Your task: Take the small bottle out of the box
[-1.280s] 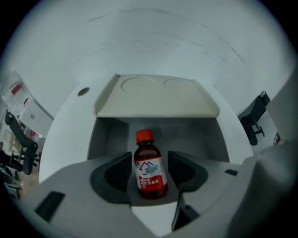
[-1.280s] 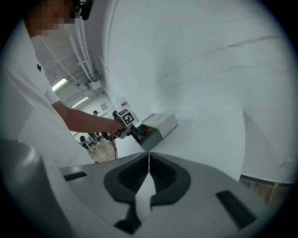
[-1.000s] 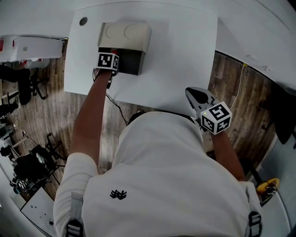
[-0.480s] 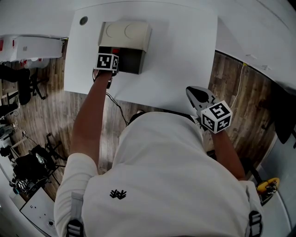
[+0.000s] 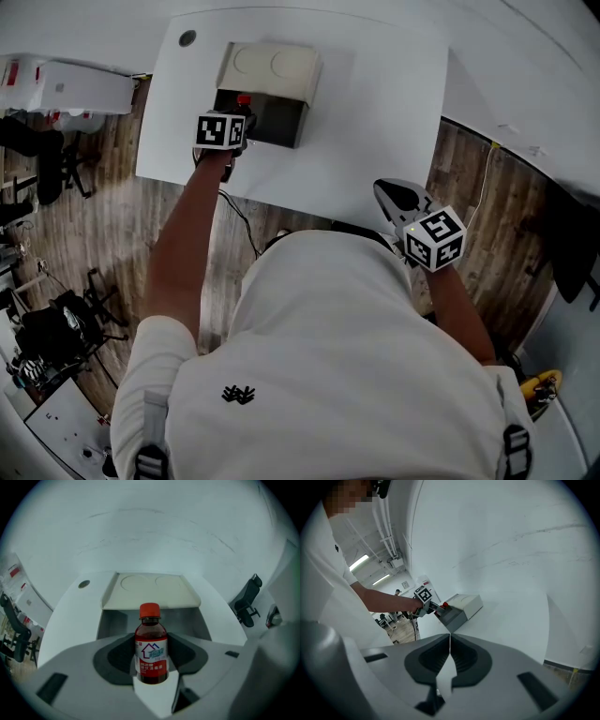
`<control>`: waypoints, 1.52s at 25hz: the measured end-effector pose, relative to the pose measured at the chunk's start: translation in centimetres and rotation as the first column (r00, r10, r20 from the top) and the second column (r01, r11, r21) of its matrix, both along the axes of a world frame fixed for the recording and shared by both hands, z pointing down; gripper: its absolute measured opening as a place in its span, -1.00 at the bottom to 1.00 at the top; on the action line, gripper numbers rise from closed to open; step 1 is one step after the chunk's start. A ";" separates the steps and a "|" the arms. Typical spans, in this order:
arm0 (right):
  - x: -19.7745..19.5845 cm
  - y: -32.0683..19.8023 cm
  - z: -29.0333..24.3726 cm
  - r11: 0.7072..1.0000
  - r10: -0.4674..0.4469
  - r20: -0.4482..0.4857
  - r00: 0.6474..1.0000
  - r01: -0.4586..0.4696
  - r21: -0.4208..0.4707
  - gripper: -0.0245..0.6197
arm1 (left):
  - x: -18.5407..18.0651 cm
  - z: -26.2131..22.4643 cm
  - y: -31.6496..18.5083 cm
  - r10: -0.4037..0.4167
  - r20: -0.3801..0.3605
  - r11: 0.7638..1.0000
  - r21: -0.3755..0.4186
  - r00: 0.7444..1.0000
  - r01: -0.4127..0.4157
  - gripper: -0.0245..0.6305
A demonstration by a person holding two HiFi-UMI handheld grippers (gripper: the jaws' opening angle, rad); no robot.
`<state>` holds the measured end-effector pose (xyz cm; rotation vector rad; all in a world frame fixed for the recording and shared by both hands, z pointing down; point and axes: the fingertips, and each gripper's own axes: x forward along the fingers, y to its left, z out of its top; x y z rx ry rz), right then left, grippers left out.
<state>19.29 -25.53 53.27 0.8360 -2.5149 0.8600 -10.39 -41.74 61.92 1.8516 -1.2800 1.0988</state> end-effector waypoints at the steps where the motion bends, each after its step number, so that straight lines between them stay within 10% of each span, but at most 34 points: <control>1: -0.4 0.1 -0.1 1.000 -0.006 -0.001 1.000 0.006 0.005 -0.90 | 0.0 -0.5 0.2 0.000 -0.016 1.000 0.015 1.000 0.000 -0.25; 22: -12.1 5.5 -2.6 0.989 -0.124 -0.033 0.992 0.126 0.083 -0.90 | -2.4 -12.6 11.2 0.075 -0.312 0.955 0.296 0.947 0.022 -0.25; 38: -18.1 11.6 -4.1 0.989 -0.081 -0.076 0.994 0.090 0.120 -0.90 | -5.1 -19.1 22.6 0.218 -0.390 0.906 0.422 0.895 -0.037 -0.25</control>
